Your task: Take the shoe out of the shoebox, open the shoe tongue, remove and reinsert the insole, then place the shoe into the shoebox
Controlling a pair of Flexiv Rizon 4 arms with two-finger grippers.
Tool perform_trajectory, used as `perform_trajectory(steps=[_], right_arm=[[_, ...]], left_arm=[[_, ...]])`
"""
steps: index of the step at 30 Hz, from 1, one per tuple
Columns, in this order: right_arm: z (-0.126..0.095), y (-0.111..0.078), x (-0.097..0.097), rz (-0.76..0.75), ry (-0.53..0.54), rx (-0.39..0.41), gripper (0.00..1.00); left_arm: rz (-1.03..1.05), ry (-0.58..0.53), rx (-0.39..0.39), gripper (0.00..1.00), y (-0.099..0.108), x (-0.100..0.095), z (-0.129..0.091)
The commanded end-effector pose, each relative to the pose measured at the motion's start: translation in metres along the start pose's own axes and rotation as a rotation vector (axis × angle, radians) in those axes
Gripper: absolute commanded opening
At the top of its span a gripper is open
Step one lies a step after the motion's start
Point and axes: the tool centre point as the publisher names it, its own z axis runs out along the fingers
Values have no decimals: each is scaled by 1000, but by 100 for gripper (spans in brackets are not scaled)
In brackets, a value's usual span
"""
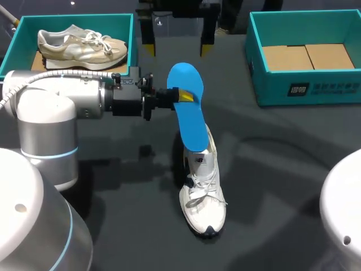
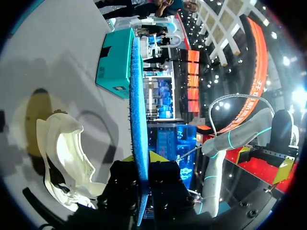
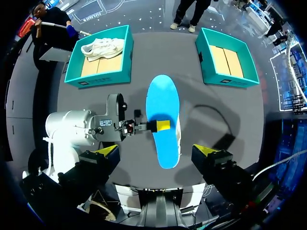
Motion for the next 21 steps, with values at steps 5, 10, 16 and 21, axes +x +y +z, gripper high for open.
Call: perform_trajectory(steps=[5, 10, 16, 21], right_arm=[[2, 0, -30, 27, 178, -20, 100], [7, -1, -43, 55, 277, -21, 100], [14, -1, -59, 88, 410, -19, 100], [20, -1, -68, 101, 513, -35, 100]], left_arm=[[0, -2, 1, 0, 1, 0, -1], [0, -2, 1, 0, 1, 0, -1], [0, -2, 1, 0, 1, 0, -1], [0, -2, 1, 0, 1, 0, -1]])
